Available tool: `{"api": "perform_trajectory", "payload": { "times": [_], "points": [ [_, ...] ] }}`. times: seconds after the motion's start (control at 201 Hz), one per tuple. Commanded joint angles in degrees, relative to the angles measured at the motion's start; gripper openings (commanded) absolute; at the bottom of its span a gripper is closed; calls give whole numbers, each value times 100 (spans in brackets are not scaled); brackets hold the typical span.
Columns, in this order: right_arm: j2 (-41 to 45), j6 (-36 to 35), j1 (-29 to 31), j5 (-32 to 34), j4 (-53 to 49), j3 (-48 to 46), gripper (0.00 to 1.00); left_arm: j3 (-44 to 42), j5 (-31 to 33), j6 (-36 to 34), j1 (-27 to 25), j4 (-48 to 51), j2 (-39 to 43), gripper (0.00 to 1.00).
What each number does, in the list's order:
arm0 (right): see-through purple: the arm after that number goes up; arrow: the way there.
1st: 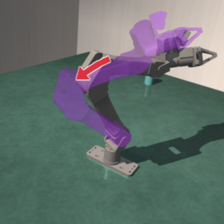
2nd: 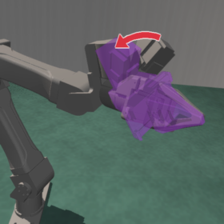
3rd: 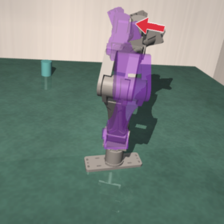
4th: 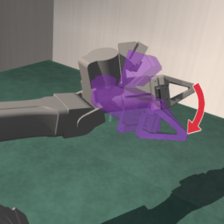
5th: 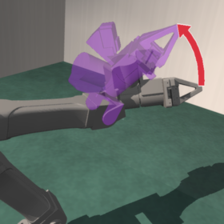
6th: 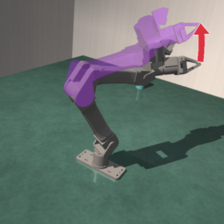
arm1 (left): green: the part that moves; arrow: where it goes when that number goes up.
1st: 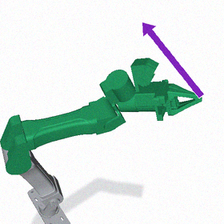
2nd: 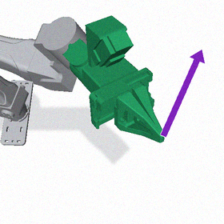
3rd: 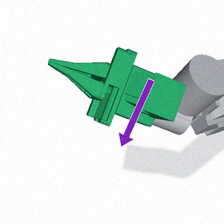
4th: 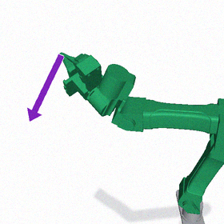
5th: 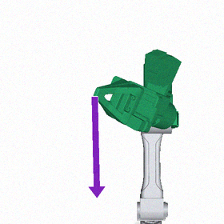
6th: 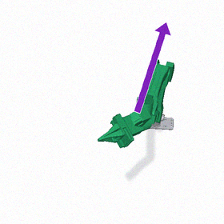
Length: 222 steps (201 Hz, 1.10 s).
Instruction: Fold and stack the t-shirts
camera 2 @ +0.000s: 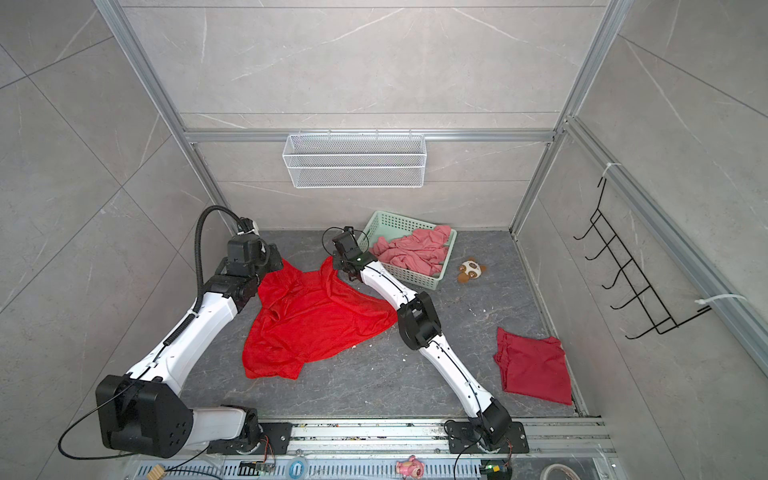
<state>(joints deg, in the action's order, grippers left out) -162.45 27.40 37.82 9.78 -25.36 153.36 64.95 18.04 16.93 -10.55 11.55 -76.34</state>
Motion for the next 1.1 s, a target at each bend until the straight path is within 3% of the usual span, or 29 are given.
{"api": "perform_trajectory", "payload": {
  "times": [0.0,0.428,0.567,0.727,1.1],
  "points": [
    [383,59,-157,368,-30,-658,0,-6,175,61,31,-119,119,0],
    [2026,-257,-796,773,974,-3382,0,-17,226,31,32,-60,86,0],
    [2275,-699,-838,172,817,-3372,0,35,209,-1,34,-19,27,0],
    [2807,-975,-820,18,351,-3287,0,208,216,-108,38,60,66,0],
    [5880,-1913,-790,405,177,-4164,0,1813,550,-1092,154,340,637,0]
  ]
}}
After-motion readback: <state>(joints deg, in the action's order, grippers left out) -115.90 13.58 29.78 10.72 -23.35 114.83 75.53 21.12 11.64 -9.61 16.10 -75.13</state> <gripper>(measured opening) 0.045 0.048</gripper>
